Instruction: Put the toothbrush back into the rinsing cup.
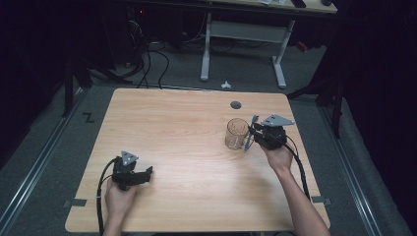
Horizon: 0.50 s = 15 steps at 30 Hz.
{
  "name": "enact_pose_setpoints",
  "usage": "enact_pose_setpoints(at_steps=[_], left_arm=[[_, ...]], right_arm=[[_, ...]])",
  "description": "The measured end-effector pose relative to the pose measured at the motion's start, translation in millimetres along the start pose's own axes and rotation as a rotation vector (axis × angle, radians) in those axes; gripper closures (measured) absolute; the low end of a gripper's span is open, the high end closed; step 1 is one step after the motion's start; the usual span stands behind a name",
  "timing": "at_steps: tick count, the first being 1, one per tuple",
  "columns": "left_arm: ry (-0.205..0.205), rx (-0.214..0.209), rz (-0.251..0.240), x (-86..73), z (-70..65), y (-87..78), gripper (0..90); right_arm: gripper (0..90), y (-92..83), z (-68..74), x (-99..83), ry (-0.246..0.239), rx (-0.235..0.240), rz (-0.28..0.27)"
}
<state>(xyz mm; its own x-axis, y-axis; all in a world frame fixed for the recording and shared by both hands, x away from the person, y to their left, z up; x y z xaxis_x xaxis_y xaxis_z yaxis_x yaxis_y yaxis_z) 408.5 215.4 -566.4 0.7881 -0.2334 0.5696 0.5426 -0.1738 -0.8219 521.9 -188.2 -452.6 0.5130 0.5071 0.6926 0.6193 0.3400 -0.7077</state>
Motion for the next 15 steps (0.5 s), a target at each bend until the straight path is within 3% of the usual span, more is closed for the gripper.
enact_pose_setpoints(at_steps=[5,15], left_arm=[[0.000,0.000,0.000,0.0,0.0,0.0,18.8],[0.000,0.000,0.000,0.0,0.0,0.0,18.8]], right_arm=[[62.3,-2.7,-2.4,-1.3,0.027,0.012,-0.016],[59.4,-11.2,-3.0,-2.5,0.042,0.042,-0.041]])
Point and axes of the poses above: each handheld gripper's, and its own axes: y roughly forward along the jaws, x roughly out of its top, z roughly to its left, the point moved 8 cm from there along y, roughly forward along the jaws, and after that the axes turned 13 degrees about z, right-handed, at the moved point
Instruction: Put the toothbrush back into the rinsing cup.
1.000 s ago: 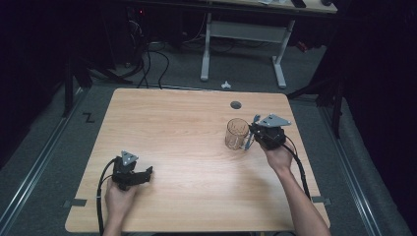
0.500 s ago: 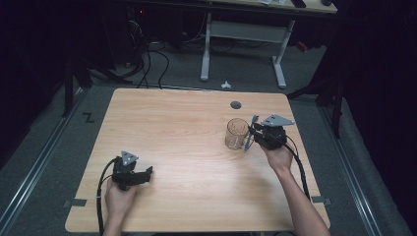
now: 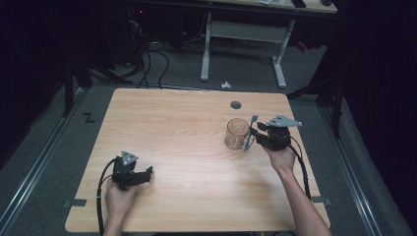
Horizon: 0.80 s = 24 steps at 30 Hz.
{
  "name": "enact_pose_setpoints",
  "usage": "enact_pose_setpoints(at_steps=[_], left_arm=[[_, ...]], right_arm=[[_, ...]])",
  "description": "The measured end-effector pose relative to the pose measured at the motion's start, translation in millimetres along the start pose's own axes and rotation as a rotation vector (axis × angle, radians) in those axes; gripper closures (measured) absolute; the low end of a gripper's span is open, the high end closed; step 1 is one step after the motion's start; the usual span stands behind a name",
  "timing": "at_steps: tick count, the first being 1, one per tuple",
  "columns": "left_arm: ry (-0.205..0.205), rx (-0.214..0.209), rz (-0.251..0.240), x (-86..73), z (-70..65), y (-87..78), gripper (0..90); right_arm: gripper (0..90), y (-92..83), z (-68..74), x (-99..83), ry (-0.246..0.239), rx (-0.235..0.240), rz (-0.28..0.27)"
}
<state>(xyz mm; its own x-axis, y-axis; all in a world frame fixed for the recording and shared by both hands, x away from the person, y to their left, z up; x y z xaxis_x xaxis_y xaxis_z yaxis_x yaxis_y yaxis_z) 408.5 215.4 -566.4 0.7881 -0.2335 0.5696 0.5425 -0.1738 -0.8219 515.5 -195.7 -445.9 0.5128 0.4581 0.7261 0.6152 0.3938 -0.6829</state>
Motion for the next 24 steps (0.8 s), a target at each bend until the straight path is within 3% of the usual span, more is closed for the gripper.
enact_pose_setpoints(at_steps=[11,24], left_arm=[[0.000,0.000,0.000,0.0,0.0,0.0,18.8],[0.001,0.000,0.000,0.0,-0.2,0.0,18.8]], right_arm=[[58.8,-8.6,-0.1,-1.6,0.015,0.021,-0.021],[58.8,-18.9,-6.2,-11.0,0.066,0.043,-0.047]])
Point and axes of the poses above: each handheld gripper's, and its own axes: y roughly forward along the jaws, x roughly out of its top, z roughly to its left, the point moved 8 cm from there along y, roughly forward along the jaws, and after that the axes turned 13 degrees about z, right-handed, at the moved point
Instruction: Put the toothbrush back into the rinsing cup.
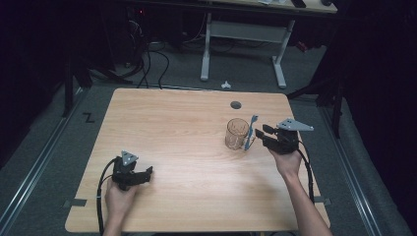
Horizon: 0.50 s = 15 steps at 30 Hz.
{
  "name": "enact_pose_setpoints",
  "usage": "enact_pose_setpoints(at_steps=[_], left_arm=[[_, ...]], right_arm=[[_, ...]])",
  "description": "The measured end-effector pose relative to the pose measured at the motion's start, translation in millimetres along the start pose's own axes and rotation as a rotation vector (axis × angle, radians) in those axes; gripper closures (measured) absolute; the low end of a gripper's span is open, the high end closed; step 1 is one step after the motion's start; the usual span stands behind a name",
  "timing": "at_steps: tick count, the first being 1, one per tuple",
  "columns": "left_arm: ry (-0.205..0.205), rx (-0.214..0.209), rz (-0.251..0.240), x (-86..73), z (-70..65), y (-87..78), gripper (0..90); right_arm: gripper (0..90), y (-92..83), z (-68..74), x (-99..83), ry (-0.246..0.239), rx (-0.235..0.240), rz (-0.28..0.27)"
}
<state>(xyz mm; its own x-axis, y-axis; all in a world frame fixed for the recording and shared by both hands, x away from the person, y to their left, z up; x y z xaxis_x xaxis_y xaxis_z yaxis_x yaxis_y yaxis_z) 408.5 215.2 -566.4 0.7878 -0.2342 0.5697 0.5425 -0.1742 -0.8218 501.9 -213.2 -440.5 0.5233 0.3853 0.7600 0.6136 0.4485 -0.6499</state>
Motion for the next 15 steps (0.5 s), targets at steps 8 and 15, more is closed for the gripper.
enact_pose_setpoints(at_steps=[8,15], left_arm=[[0.000,0.000,0.000,0.0,0.0,0.0,18.8],[0.000,0.000,0.000,0.0,0.0,0.0,18.8]], right_arm=[[58.9,-7.0,-1.3,-3.0,0.013,0.007,-0.017],[58.9,-11.3,-1.4,-8.3,0.020,0.016,-0.021]])
Point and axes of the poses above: each handheld gripper's, and its own axes: y roughly forward along the jaws, x roughly out of its top, z roughly to its left, the point moved 8 cm from there along y, roughly forward along the jaws, and after that the axes turned 13 degrees about z, right-handed, at the moved point
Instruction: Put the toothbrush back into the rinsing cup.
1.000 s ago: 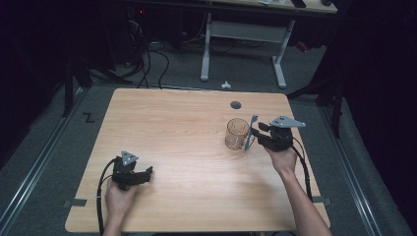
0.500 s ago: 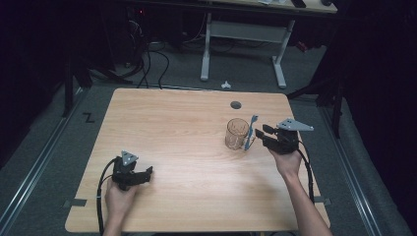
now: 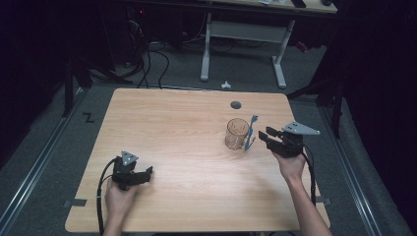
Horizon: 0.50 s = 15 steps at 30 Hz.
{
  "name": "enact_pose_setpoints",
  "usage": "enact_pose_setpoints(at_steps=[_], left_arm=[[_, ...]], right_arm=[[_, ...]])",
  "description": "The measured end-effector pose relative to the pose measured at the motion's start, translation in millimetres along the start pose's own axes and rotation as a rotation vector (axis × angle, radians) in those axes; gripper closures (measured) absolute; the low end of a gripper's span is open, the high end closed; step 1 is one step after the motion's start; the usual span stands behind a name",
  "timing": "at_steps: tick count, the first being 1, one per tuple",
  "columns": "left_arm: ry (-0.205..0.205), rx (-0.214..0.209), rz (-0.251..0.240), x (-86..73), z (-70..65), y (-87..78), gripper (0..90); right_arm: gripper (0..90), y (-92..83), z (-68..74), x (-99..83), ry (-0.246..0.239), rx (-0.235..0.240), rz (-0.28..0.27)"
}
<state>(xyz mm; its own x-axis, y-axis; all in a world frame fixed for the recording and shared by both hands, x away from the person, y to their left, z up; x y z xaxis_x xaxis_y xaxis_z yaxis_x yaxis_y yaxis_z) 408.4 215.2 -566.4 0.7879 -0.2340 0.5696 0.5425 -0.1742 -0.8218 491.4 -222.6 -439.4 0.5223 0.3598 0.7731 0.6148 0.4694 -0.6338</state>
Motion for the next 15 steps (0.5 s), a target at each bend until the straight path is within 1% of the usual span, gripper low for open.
enact_pose_setpoints(at_steps=[15], left_arm=[[0.000,0.000,0.000,0.0,0.0,0.0,18.8]], right_arm=[[59.0,-7.9,-1.4,-9.7,0.024,0.018,-0.021]])
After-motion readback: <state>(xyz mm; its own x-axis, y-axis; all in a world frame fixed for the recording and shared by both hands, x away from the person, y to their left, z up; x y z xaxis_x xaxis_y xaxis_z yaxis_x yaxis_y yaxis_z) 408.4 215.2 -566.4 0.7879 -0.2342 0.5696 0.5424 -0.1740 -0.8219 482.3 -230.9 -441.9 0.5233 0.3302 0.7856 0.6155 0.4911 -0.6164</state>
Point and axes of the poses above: each handheld gripper's, and its own axes: y roughly forward along the jaws, x roughly out of its top, z roughly to its left, the point moved 8 cm from there along y, roughly forward along the jaws, and after that the axes turned 13 degrees about z, right-handed, at the moved point
